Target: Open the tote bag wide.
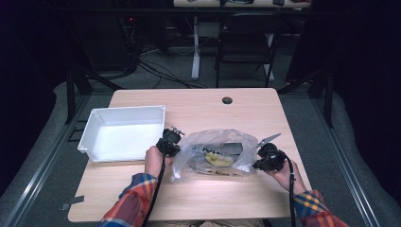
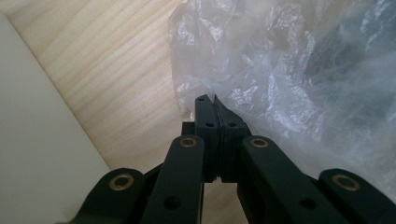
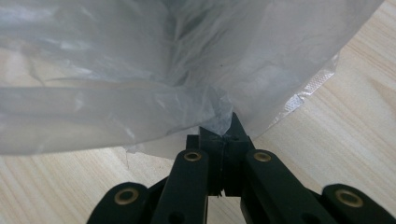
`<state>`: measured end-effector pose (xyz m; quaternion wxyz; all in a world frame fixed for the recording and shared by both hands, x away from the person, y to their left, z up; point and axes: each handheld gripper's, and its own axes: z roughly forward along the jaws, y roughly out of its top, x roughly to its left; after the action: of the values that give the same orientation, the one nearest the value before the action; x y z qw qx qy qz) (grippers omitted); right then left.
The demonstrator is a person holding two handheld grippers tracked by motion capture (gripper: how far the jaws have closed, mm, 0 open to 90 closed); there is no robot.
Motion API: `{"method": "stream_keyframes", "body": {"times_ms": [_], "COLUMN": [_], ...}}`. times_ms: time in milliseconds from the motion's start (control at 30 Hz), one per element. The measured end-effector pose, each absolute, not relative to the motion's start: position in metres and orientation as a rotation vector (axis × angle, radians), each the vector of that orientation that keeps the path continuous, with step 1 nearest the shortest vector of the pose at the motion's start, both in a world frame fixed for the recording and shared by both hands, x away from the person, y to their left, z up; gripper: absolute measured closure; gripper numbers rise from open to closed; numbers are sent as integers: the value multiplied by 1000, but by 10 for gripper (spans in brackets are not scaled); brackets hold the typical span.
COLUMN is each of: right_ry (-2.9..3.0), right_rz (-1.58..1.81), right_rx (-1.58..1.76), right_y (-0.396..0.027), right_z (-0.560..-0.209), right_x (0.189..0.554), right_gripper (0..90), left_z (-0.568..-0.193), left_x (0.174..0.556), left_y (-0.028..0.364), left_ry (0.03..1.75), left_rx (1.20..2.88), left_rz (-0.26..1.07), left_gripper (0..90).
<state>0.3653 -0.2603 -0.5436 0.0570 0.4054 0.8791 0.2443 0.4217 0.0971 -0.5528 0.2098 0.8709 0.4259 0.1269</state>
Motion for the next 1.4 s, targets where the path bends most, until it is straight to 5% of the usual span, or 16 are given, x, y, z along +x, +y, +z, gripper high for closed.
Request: {"method": "stream_keyframes", "body": {"times_ms": [133, 233, 367, 567, 1133, 1233, 1400], "right_ry": [2662, 2658, 2598, 2637, 2625, 2644, 2636], "right_rz": [821, 943, 926, 945, 906, 911, 861], "right_rx": [1178, 1145, 1104, 1111, 1116, 1110, 1122], "right_y": [-265, -264, -259, -260, -257, -256, -256], "right_z": [-534, -525, -522, -520, -525, -527, -532], "right_x": [363, 358, 355, 356, 357, 358, 359], "right_gripper": [684, 645, 774, 831, 874, 880, 890], "left_z": [-550, -540, -518, -497, -479, -495, -516], "left_x": [421, 418, 406, 390, 368, 374, 383], "left_y": [100, 104, 109, 110, 79, 74, 75], "left_ry": [1188, 1191, 1155, 1092, 968, 989, 1006], "left_rx": [2400, 2341, 2287, 2240, 2271, 2331, 2376], "left_rz": [338, 291, 284, 300, 270, 290, 285], "left_gripper": [867, 719, 599, 529, 323, 340, 607]}}
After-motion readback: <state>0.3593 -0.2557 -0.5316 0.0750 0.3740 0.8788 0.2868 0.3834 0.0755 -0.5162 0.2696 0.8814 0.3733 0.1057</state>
